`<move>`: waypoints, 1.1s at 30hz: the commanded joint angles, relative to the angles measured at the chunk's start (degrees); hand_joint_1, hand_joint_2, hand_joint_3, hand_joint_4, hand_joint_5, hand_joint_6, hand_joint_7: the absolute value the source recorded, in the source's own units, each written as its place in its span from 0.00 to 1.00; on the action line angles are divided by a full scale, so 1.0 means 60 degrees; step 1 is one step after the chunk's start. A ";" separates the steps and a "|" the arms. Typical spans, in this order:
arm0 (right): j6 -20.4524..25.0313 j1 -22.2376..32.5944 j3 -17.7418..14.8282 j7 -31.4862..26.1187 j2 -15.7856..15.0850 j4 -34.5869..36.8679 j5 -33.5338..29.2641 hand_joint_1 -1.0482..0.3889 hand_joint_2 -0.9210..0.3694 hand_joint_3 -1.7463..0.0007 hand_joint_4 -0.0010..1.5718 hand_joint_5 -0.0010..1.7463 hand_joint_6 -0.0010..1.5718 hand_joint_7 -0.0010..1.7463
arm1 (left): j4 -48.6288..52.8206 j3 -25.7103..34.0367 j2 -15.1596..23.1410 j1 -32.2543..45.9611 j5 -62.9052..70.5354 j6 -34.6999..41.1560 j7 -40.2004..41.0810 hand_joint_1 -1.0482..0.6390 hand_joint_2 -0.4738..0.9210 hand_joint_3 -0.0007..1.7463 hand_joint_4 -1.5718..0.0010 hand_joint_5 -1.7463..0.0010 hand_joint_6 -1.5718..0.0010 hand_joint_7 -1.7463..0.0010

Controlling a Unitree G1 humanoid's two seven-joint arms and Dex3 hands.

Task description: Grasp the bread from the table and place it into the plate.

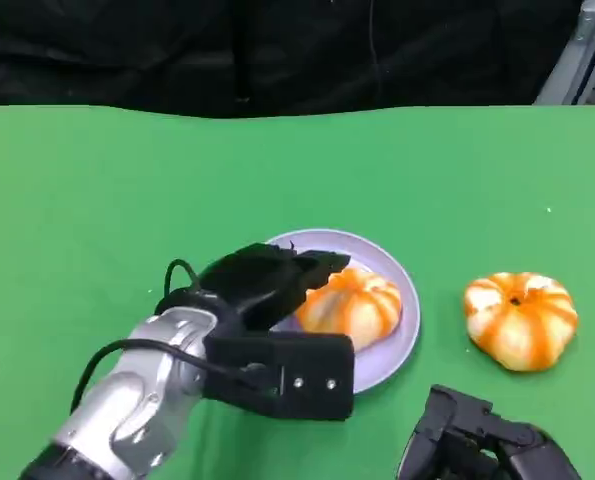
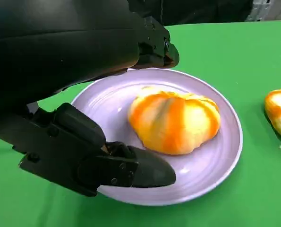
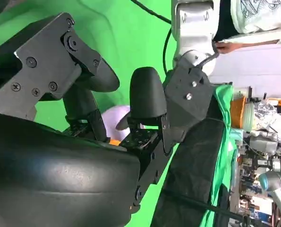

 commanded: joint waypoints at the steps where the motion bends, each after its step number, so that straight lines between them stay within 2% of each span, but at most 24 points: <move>1: -0.0050 -0.0011 -0.0093 -0.0018 -0.0066 -0.0009 0.0027 0.72 0.44 0.23 0.45 0.99 0.43 0.87 | -0.0578 0.0458 0.0531 0.0196 -0.0212 -0.0345 0.0005 0.24 1.00 0.26 1.00 0.78 0.88 0.94; 6: -0.0094 -0.0048 -0.0068 -0.0048 -0.0046 0.0027 -0.0032 0.73 0.44 0.23 0.45 0.99 0.43 0.88 | -0.2069 0.1421 0.0970 0.1034 -0.0792 -0.0639 0.0218 0.25 1.00 0.25 1.00 0.64 0.78 0.92; 8: -0.0093 -0.0048 -0.0015 -0.0081 -0.0003 0.0041 -0.0042 0.73 0.44 0.23 0.45 0.99 0.43 0.88 | -0.2955 0.2123 0.0932 0.1718 -0.1367 -0.0653 0.0408 0.29 1.00 0.21 0.92 0.57 0.69 0.88; 11: -0.0034 -0.0032 0.0033 -0.0111 0.0012 0.0007 -0.0065 0.73 0.44 0.23 0.45 0.99 0.43 0.88 | -0.3963 0.2819 0.0749 0.2531 -0.1992 -0.0525 0.0545 0.34 1.00 0.19 0.84 0.52 0.63 0.86; 14: -0.0026 -0.0014 0.0060 -0.0147 0.0021 -0.0006 -0.0077 0.72 0.44 0.23 0.45 0.99 0.43 0.88 | -0.5095 0.3649 0.0190 0.3701 -0.3236 -0.0537 0.0856 0.42 1.00 0.15 0.76 0.45 0.56 0.81; 15: -0.0039 -0.0008 0.0073 -0.0160 0.0021 0.0000 -0.0086 0.72 0.44 0.23 0.45 0.99 0.43 0.88 | -0.5408 0.3880 0.0006 0.4042 -0.3643 -0.0510 0.0916 0.44 0.99 0.15 0.74 0.38 0.56 0.74; 17: -0.0047 0.0006 0.0114 -0.0185 0.0018 -0.0003 -0.0128 0.72 0.44 0.23 0.45 0.99 0.43 0.88 | -0.6038 0.4224 -0.0335 0.4786 -0.4195 -0.0524 0.1091 0.46 0.99 0.14 0.72 0.33 0.58 0.65; 18: -0.0042 0.0012 0.0136 -0.0195 0.0018 -0.0010 -0.0153 0.71 0.44 0.23 0.45 1.00 0.43 0.88 | -0.6336 0.4352 -0.0479 0.5150 -0.4370 -0.0557 0.1198 0.53 0.85 0.37 0.64 0.29 0.57 0.52; 20: 0.0018 0.0053 0.0199 -0.0211 0.0024 -0.0058 -0.0188 0.70 0.44 0.23 0.45 0.99 0.43 0.88 | -0.6958 0.4587 -0.0847 0.6228 -0.4707 -0.1015 0.1577 0.60 0.67 0.70 0.56 0.23 0.54 0.39; 21: 0.0045 0.0071 0.0217 -0.0212 0.0028 -0.0079 -0.0187 0.70 0.44 0.23 0.45 0.99 0.43 0.88 | -0.7098 0.4646 -0.0948 0.6596 -0.4798 -0.1275 0.1703 0.63 0.63 0.77 0.51 0.20 0.52 0.34; 22: 0.0066 0.0090 0.0232 -0.0217 0.0028 -0.0102 -0.0202 0.70 0.44 0.22 0.45 0.99 0.43 0.88 | -0.7252 0.4740 -0.1069 0.7127 -0.4832 -0.1623 0.1899 0.65 0.62 0.81 0.49 0.18 0.51 0.32; 24: 0.0125 0.0129 0.0246 -0.0212 0.0020 -0.0169 -0.0191 0.69 0.44 0.22 0.45 1.00 0.42 0.88 | -0.7442 0.4879 -0.1279 0.7969 -0.4919 -0.2144 0.2148 0.65 0.59 0.87 0.43 0.07 0.48 0.22; 28: 0.0086 0.0131 0.0181 -0.0156 -0.0051 -0.0199 -0.0144 0.69 0.44 0.23 0.44 1.00 0.42 0.89 | -0.7243 0.4980 -0.1362 0.9220 -0.5431 -0.3456 0.2138 0.64 0.58 0.89 0.44 0.01 0.48 0.13; 31: 0.0025 0.0053 0.0045 -0.0115 -0.0086 -0.0125 -0.0103 0.69 0.43 0.24 0.45 1.00 0.42 0.89 | -0.7013 0.4867 -0.1337 0.9796 -0.6166 -0.3911 0.1824 0.63 0.58 0.87 0.46 0.00 0.48 0.10; 33: 0.0028 0.0039 -0.0008 -0.0076 -0.0083 -0.0107 -0.0041 0.69 0.43 0.24 0.45 0.99 0.42 0.88 | -0.6898 0.4788 -0.1370 1.0008 -0.6602 -0.3958 0.1689 0.63 0.63 0.80 0.46 0.00 0.50 0.09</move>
